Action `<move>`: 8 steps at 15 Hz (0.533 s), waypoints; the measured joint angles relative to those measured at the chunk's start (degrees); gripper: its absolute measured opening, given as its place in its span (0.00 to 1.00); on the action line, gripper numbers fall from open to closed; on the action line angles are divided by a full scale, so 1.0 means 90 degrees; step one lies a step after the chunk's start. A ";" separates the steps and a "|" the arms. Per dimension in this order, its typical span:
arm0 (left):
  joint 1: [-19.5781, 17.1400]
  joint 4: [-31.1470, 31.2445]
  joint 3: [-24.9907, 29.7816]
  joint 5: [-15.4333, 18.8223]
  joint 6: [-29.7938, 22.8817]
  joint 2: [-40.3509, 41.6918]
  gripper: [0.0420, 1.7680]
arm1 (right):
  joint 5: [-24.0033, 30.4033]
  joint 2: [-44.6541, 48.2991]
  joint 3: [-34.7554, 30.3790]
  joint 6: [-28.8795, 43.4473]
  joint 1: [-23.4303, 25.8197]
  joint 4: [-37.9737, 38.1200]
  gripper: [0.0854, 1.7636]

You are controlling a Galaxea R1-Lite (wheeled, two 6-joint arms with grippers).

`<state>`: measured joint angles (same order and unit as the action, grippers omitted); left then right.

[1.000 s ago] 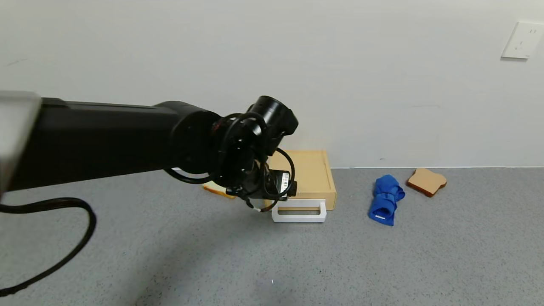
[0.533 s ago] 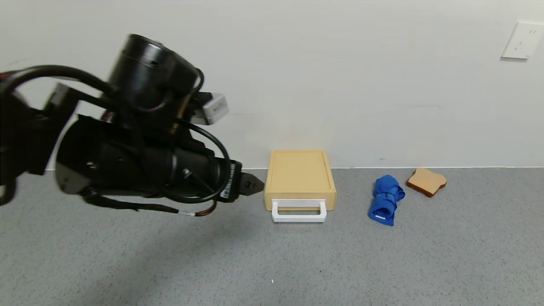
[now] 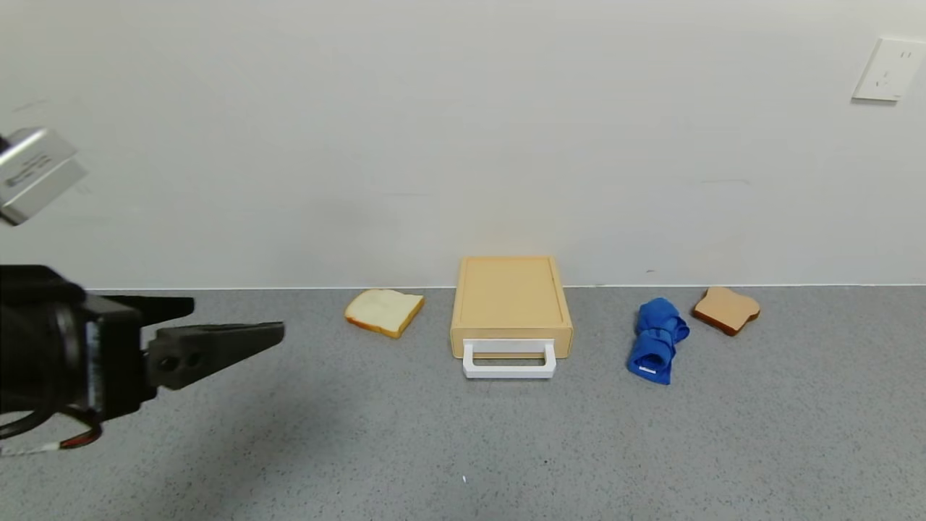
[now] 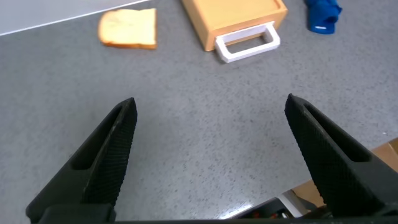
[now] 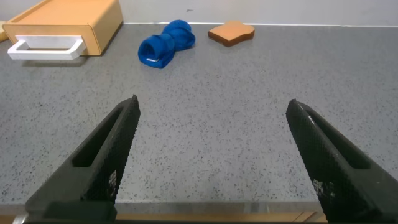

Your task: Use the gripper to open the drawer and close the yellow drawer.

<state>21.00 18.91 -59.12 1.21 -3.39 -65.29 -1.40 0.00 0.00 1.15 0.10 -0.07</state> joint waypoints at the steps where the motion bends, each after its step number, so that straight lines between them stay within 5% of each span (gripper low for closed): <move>1: -0.0196 -0.0014 0.0252 0.0039 0.0065 0.0379 0.97 | 0.0000 0.0000 0.0000 0.0000 0.0000 0.0000 0.98; 5: -0.0577 -0.0009 0.1204 0.0005 0.0150 0.1868 0.97 | 0.0003 0.0000 0.0000 -0.0003 0.0000 0.0000 0.98; 8: -0.0656 -0.0003 0.1884 -0.0473 0.0154 0.3068 0.97 | 0.0000 0.0000 0.0000 0.0000 0.0000 0.0000 0.98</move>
<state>15.10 18.88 -42.17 -3.05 -2.00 -37.68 -1.40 0.00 0.00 1.15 0.10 -0.07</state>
